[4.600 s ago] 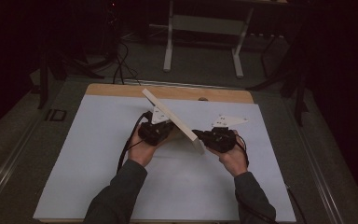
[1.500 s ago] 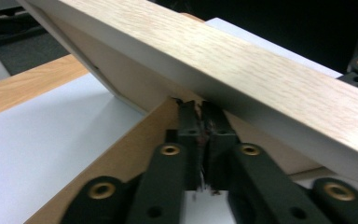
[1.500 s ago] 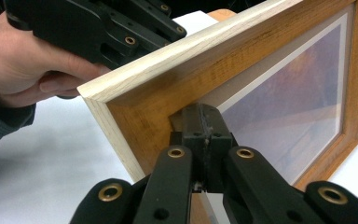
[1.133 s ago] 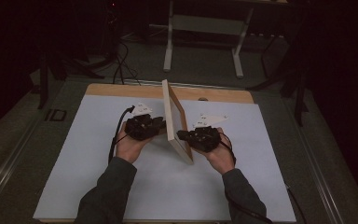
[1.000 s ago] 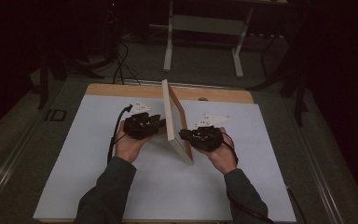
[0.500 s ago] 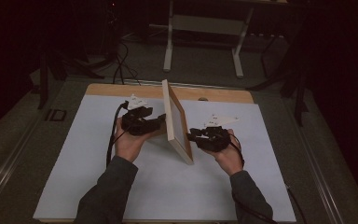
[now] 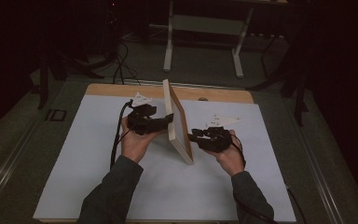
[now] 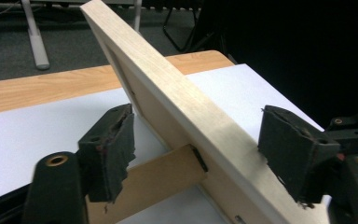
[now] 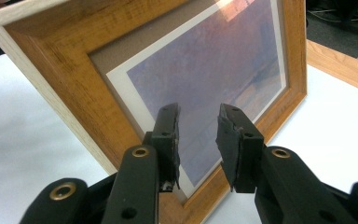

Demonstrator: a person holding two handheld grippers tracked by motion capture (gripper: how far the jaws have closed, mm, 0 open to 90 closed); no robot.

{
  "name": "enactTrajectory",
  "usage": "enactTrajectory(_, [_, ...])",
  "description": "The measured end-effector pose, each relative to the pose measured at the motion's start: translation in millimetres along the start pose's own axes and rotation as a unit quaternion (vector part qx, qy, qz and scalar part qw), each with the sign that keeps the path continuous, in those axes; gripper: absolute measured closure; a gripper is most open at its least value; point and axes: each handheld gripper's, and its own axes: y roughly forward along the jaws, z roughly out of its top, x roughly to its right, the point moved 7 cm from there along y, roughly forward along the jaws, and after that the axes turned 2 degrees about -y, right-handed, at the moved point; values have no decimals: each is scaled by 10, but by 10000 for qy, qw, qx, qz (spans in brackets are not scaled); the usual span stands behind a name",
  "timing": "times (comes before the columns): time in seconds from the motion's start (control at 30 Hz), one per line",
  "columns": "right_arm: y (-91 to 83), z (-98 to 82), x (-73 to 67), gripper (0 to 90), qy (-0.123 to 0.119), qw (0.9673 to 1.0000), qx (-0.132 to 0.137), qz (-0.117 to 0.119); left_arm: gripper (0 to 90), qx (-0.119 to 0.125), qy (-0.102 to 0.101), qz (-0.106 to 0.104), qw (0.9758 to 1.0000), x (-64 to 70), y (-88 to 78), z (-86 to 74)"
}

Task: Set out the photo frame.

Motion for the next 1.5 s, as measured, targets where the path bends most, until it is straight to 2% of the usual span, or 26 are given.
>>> enactTrajectory(0.2, [5, -39, 9, 682, 45, 10000, -20, -3, 219, -142, 28, -11, 9999, 117, 79, -20])
enactTrajectory(0.47, [-25, -53, 31, 682, 61, 10000, 4, -12, 217, -395, 25, 44, 9992, 206, 173, -94])
enactTrajectory(0.53, [-28, -61, 37, 682, 76, 10000, 0, -16, 220, -449, 18, -3, 9990, 229, 184, -111])
enactTrajectory(0.83, [-29, -60, 39, 679, 94, 10000, 23, -19, 339, -591, -78, 12, 9982, 224, 184, -148])
enactTrajectory(0.9, [-29, -56, 38, 678, 90, 10000, 33, -19, 344, -605, -160, -57, 9980, 219, 185, -154])
enactTrajectory(1.13, [-34, -57, 42, 679, 93, 9999, 48, -26, 391, -643, -220, 25, 9977, 193, 166, -145])
enactTrajectory(1.5, [-26, -60, 40, 678, 110, 9999, 46, -22, 425, -775, -70, -40, 9970, 151, 146, -136])
